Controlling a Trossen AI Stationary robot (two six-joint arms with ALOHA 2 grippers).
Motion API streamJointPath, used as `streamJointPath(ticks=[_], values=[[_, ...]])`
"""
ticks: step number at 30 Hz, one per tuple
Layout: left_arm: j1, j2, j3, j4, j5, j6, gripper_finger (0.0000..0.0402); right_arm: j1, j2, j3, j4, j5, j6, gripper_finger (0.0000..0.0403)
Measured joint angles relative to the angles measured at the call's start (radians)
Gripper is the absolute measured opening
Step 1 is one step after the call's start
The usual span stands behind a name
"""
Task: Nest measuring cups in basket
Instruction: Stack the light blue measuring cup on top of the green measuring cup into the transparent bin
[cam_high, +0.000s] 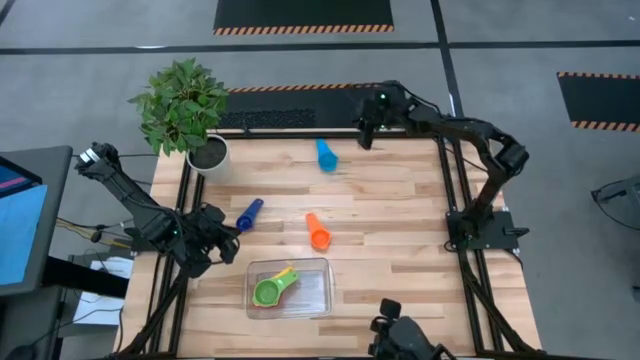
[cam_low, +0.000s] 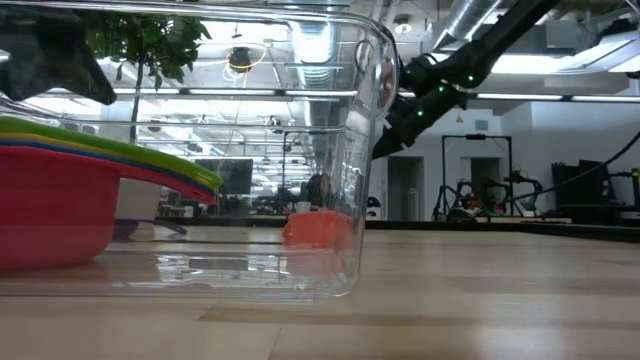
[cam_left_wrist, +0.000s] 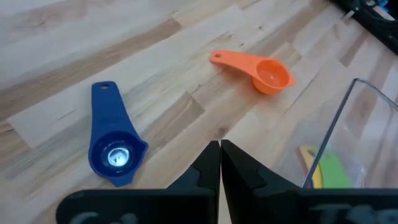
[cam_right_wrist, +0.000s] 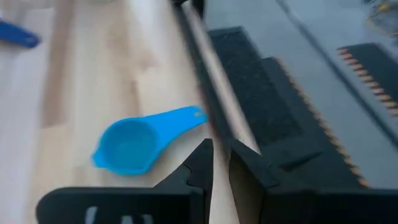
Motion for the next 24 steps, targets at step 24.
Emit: streamJointPath(ticks=[24], values=[[0.001,0.0,0.0,-0.005,-0.048,0.089,0.0,0.199,-0.014,0.065,-0.249,0.287,-0.532,0.0144]])
